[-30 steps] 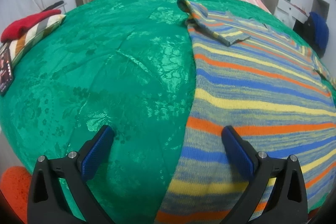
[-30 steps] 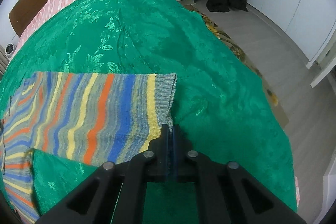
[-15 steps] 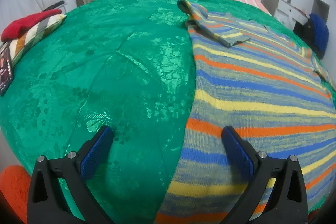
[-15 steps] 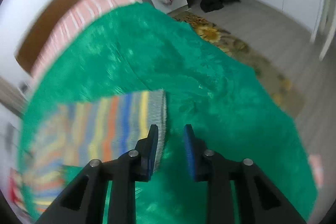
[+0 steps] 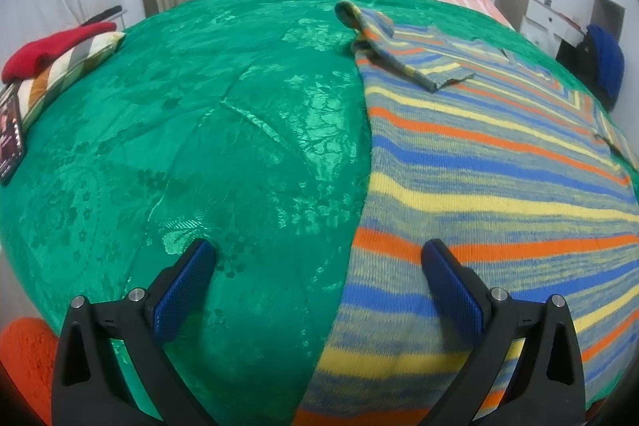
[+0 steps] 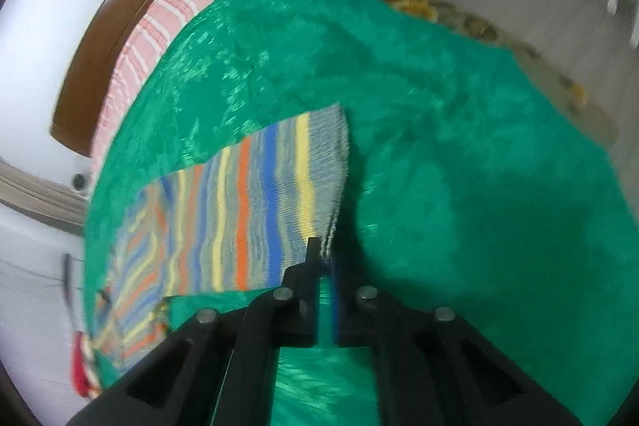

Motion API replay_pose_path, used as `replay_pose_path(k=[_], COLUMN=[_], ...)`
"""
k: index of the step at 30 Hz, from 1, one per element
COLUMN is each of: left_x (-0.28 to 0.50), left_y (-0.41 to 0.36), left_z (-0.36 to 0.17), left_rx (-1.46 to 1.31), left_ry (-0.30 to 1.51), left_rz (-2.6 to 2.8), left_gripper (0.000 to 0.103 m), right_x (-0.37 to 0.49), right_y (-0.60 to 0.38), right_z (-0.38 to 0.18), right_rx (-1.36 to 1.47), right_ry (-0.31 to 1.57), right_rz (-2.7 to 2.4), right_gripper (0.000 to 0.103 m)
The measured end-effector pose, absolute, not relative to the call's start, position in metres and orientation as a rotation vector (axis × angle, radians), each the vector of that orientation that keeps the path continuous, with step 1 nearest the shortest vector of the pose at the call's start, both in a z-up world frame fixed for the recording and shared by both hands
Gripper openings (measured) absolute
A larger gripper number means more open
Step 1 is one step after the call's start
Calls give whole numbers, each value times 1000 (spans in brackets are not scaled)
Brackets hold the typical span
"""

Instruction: Fold small clothes

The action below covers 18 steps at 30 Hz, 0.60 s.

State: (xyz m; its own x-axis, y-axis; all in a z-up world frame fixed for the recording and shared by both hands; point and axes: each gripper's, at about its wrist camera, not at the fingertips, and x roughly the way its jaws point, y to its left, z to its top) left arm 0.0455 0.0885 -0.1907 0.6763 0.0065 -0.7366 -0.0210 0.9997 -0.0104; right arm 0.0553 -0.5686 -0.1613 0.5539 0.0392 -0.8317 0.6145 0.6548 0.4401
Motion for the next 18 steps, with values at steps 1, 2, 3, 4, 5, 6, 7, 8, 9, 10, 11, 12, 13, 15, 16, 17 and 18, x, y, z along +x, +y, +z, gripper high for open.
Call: replay_pose_path(k=[1,2,3,4,5,6,7,8,9,10,11,12,13,15,16,17,18], left_x=[45,45,45,45,45,46,48,49,50,50,49,51,56,72,87,100,115], left_y=[88,88,89,89,90,91,92,93,94,95,96,95,90,75,58,44,27], left_z=[-191,-191,-191,-190,-190,-187,-184,-179,-167,-156,-136,-121,-103,-79,-73,-73,-78], left_rx=[-16,-12,-7,-4,-2,5,12,20,35,40,44,52,74,149,224,285,366], left_ry=[826,825,825,828,835,857,882,910,922,899,845,805,759,701,700,716,734], left_rz=[15,13,5,-1,-8,-17,-24,-28,-38,-53,-80,-106,-147,-239,-304,-355,-415], left_gripper=[103,103,103,103,103,103,103,103,102,102,102,102,102,102,102,102,102], right_x=[53,50,49,48,46,47,49,50,51,49,42,37,32,16,11,4,-2], right_y=[-572,-576,-578,-579,-580,-578,-576,-575,-573,-571,-569,-566,-559,-540,-531,-520,-508], right_z=[-164,-171,-175,-177,-175,-174,-172,-170,-166,-162,-154,-145,-135,-111,-104,-99,-96], right_rx=[797,795,808,819,811,791,772,743,726,719,702,671,617,480,444,424,425], right_ry=[947,963,965,961,959,961,964,965,956,954,945,935,920,875,861,846,832], right_rz=[-412,-432,-434,-433,-435,-437,-436,-430,-413,-406,-409,-425,-458,-491,-475,-450,-419], right_gripper=[3,2,2,2,2,2,2,3,12,18,33,50,56,60,61,64,66])
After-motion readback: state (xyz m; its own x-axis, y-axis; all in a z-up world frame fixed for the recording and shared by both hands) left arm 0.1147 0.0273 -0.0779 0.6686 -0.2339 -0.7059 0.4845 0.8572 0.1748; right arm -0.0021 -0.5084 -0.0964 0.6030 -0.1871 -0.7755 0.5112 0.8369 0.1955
